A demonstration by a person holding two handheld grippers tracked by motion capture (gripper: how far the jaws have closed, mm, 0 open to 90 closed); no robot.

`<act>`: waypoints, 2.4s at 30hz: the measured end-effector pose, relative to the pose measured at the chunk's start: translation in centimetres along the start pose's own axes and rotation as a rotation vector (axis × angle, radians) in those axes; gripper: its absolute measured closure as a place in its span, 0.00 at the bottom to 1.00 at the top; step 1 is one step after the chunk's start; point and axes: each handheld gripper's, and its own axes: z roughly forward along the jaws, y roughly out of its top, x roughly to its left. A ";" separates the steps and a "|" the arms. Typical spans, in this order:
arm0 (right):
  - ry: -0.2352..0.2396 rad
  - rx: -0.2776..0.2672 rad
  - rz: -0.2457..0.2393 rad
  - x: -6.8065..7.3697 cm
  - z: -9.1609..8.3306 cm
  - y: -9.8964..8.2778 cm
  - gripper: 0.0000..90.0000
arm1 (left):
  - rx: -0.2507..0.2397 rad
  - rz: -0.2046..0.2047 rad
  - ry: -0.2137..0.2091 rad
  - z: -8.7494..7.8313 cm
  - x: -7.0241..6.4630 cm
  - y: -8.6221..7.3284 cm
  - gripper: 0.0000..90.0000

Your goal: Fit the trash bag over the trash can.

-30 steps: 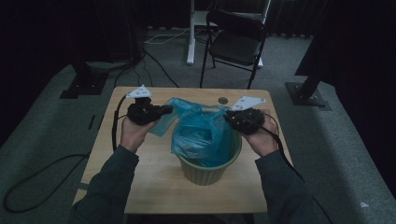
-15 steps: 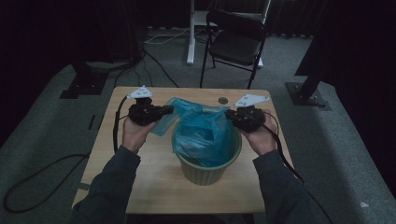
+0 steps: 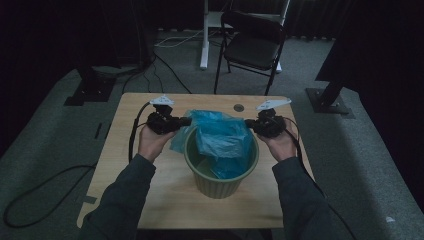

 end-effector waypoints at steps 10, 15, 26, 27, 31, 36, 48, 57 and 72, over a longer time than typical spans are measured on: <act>0.048 0.022 0.040 -1.2 0.8 -1.3 1.00 | 0.061 -0.066 -0.031 2.5 1.7 -0.4 0.99; 0.045 0.030 0.042 -1.3 1.0 -1.6 1.00 | 0.074 -0.077 -0.022 2.7 2.2 -0.8 0.92; 0.057 0.003 0.016 -1.0 0.5 -1.3 0.99 | -0.051 0.014 -0.006 -0.8 0.4 -0.1 0.71; 0.056 0.001 0.012 -1.0 0.5 -1.2 0.99 | -0.058 0.031 -0.010 -0.9 0.0 0.0 0.71; 0.052 -0.017 0.003 -0.9 0.3 -1.1 0.99 | -0.050 0.102 -0.043 -0.6 -2.0 0.9 0.67; 0.057 -0.039 -0.015 -0.6 -0.1 -1.1 0.99 | -0.015 0.167 -0.037 0.6 -3.8 1.5 0.64; 0.047 -0.050 -0.042 -0.4 -0.7 -1.1 0.98 | 0.092 0.254 0.138 3.1 -4.7 1.5 0.72; 0.040 -0.047 -0.027 -0.8 -0.8 -1.4 0.98 | 0.066 0.236 0.139 2.0 -3.9 1.0 0.90; 0.033 -0.045 -0.012 -1.3 -1.1 -2.0 0.98 | 0.036 0.229 0.119 0.2 -3.9 0.5 0.98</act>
